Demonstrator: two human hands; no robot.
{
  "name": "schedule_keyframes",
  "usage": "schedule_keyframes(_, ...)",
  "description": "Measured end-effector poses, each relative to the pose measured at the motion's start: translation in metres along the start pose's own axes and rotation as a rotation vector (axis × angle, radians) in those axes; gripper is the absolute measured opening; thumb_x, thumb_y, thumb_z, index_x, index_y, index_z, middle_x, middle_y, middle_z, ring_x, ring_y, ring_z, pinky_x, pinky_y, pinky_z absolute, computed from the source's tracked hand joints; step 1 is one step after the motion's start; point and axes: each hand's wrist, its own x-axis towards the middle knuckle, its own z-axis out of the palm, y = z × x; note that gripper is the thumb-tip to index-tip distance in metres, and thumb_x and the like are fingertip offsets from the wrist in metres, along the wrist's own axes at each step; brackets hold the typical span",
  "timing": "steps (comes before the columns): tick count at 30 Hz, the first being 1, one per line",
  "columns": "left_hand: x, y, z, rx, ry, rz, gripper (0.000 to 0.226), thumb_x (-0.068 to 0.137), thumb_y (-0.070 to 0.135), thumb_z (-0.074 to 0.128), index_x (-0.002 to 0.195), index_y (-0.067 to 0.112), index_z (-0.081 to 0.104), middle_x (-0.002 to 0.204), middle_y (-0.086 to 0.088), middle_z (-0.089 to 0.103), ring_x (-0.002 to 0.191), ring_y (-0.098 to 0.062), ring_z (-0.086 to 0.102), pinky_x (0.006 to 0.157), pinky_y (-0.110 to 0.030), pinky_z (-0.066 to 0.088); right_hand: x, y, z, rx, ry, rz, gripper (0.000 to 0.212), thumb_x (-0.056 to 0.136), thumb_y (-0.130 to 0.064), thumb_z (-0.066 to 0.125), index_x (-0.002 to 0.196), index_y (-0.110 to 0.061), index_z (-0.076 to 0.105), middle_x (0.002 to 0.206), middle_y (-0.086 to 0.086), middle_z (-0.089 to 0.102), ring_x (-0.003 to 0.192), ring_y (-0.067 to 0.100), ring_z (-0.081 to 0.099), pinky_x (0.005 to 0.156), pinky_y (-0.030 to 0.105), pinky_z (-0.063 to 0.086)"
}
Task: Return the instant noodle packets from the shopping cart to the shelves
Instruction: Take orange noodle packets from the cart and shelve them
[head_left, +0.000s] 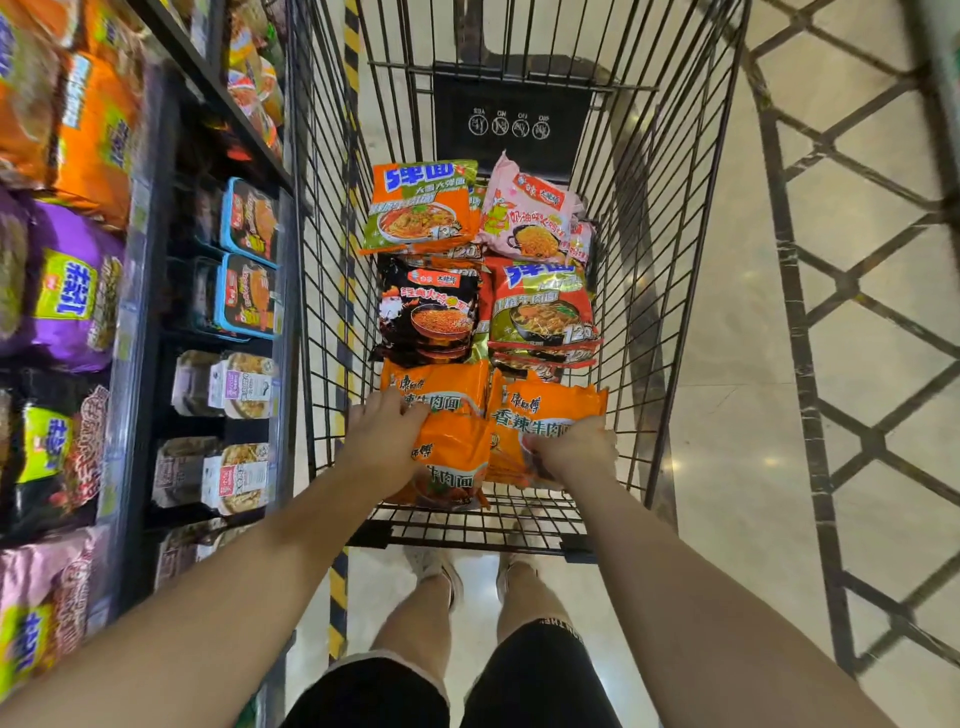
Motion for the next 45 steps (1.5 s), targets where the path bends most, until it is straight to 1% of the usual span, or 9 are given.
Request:
schedule_keyframes(4, -0.007, 0.004, -0.007, 0.024, -0.02, 0.035, 0.085, 0.08, 0.053, 0.08, 0.151, 0.032, 0.039, 0.148, -0.002, 0.049, 0.137, -0.028, 0.04, 0.115, -0.047, 0.033, -0.005, 0.001, -0.003, 0.056, -0.013, 0.003, 0.091, 0.076, -0.044, 0.089, 0.142, -0.01, 0.036, 0.143, 0.017, 0.041, 0.129, 0.041, 0.051, 0.06, 0.028, 0.047)
schedule_keyframes(7, -0.01, 0.006, -0.014, 0.035, -0.042, 0.068, 0.078, 0.081, 0.052, 0.08, 0.147, 0.032, 0.046, 0.144, -0.001, 0.056, 0.132, -0.027, 0.049, 0.109, -0.046, 0.044, -0.008, 0.003, -0.008, 0.113, -0.018, -0.002, 0.092, 0.075, -0.034, 0.091, 0.142, -0.009, 0.033, 0.142, 0.019, 0.04, 0.124, 0.041, 0.054, 0.057, 0.026, 0.042)
schedule_keyframes(10, -0.012, 0.004, -0.023, 0.024, -0.067, 0.099, 0.072, 0.078, 0.052, 0.082, 0.142, 0.036, 0.052, 0.138, -0.003, 0.058, 0.126, -0.028, 0.055, 0.104, -0.045, 0.048, -0.011, 0.003, -0.013, 0.217, -0.084, -0.023, 0.076, 0.08, -0.019, 0.089, 0.13, -0.008, 0.033, 0.129, 0.016, 0.052, 0.095, 0.033, 0.061, 0.047, 0.026, 0.04)
schedule_keyframes(14, -0.016, -0.002, -0.036, -0.017, -0.1, 0.126, 0.069, 0.078, 0.053, 0.081, 0.139, 0.037, 0.055, 0.135, 0.002, 0.062, 0.123, -0.025, 0.058, 0.1, -0.045, 0.05, -0.018, 0.0, -0.017, 0.28, -0.091, -0.076, 0.066, 0.078, -0.027, 0.09, 0.117, -0.008, 0.042, 0.103, 0.006, 0.061, 0.093, 0.026, 0.067, 0.072, 0.036, 0.057)
schedule_keyframes(17, -0.025, -0.004, -0.054, -0.063, -0.123, 0.113, 0.067, 0.075, 0.058, 0.081, 0.134, 0.036, 0.059, 0.124, 0.008, 0.064, 0.117, -0.022, 0.061, 0.093, -0.043, 0.052, -0.029, -0.005, -0.032, 0.35, -0.102, -0.126, 0.057, 0.079, -0.032, 0.089, 0.117, -0.008, 0.053, 0.104, 0.008, 0.069, 0.083, 0.021, 0.071, 0.064, 0.029, 0.055)
schedule_keyframes(22, -0.054, -0.01, -0.101, -0.248, -0.094, 0.069, 0.067, 0.07, 0.063, 0.083, 0.126, 0.033, 0.062, 0.111, 0.009, 0.064, 0.104, -0.018, 0.063, 0.088, -0.041, 0.055, -0.039, -0.015, -0.072, 0.474, -0.093, -0.285, 0.086, 0.044, -0.055, 0.096, 0.115, -0.025, 0.058, 0.106, 0.0, 0.075, 0.099, 0.028, 0.073, 0.087, 0.059, 0.059)
schedule_keyframes(28, -0.118, -0.018, -0.186, -0.497, 0.099, 0.07, 0.05, 0.073, 0.059, 0.084, 0.109, 0.033, 0.062, 0.094, 0.008, 0.071, 0.083, -0.01, 0.068, 0.072, -0.031, 0.054, -0.144, -0.065, -0.174, 0.408, 0.031, -0.598, 0.06, 0.073, -0.047, 0.086, 0.12, -0.032, 0.052, 0.111, -0.005, 0.072, 0.099, 0.022, 0.071, 0.087, 0.051, 0.06)
schedule_keyframes(34, -0.199, -0.028, -0.261, -0.598, 0.404, 0.067, 0.091, 0.041, 0.098, 0.066, 0.114, 0.044, 0.063, 0.099, 0.012, 0.071, 0.09, -0.008, 0.068, 0.081, -0.043, 0.058, -0.221, -0.11, -0.251, 0.35, 0.101, -0.887, 0.057, 0.078, -0.048, 0.085, 0.124, -0.034, 0.052, 0.111, -0.011, 0.07, 0.099, 0.014, 0.068, 0.086, 0.038, 0.054)
schedule_keyframes(45, -0.372, -0.003, -0.288, -0.803, 0.907, -0.174, 0.066, 0.05, 0.084, 0.079, 0.099, 0.041, 0.068, 0.086, 0.011, 0.072, 0.079, -0.01, 0.067, 0.077, -0.044, 0.055, -0.35, -0.173, -0.311, 0.301, -0.065, -1.451, 0.046, 0.078, -0.034, 0.089, 0.11, -0.035, 0.056, 0.097, -0.015, 0.072, 0.086, -0.002, 0.067, 0.074, 0.021, 0.053)
